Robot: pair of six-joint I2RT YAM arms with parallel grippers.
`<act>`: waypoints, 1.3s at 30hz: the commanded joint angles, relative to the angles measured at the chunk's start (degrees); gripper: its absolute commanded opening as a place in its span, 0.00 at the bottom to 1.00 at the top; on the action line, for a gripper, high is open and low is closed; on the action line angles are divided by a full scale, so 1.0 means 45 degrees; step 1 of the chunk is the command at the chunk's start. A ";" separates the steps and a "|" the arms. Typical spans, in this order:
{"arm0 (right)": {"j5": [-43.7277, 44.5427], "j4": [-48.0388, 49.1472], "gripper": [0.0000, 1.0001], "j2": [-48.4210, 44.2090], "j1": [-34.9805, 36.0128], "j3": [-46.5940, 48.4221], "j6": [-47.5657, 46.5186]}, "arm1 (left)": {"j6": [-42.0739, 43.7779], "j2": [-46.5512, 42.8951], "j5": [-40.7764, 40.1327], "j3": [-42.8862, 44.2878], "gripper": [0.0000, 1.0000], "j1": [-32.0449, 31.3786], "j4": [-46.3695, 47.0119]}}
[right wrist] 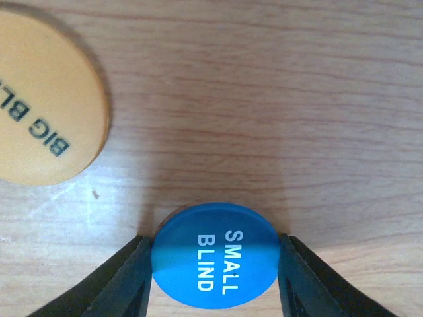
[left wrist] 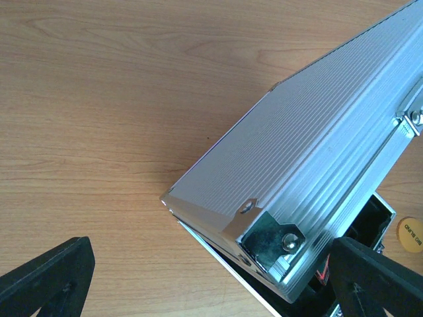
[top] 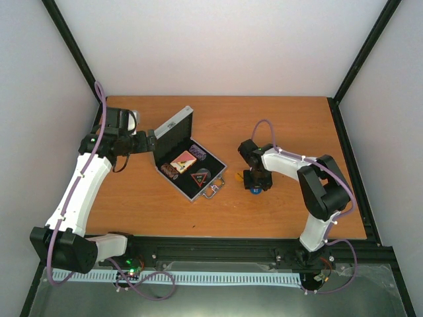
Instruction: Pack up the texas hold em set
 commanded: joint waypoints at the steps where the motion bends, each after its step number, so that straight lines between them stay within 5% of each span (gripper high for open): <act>1: 0.0273 -0.0209 0.40 0.0369 -0.0060 -0.0494 0.0180 | 0.0118 -0.0213 -0.0083 -0.0056 1.00 -0.0032 -0.0147; 4: 0.0312 -0.0276 0.31 0.0336 -0.0057 -0.0397 0.0230 | 0.0108 -0.0254 -0.0092 -0.0117 1.00 -0.0032 -0.0130; 15: 0.0238 -0.0739 0.37 -0.0362 -0.0044 0.0393 0.0032 | 0.0106 -0.0239 -0.0026 -0.0049 1.00 -0.0037 -0.0094; 19: 0.0237 -0.0919 0.48 -0.0412 -0.0044 0.0952 -0.0094 | 0.0106 -0.0204 -0.0015 -0.0098 1.00 -0.0032 -0.0050; 25: 0.0255 -0.0975 0.86 -0.0319 -0.0044 0.1743 -0.0420 | 0.0110 -0.0064 -0.0039 0.0105 1.00 -0.0032 -0.0050; 39: -0.0604 -0.1213 0.92 0.1922 0.0309 0.4052 -0.1345 | 0.0176 0.0074 -0.0336 0.0212 1.00 -0.0042 -0.0173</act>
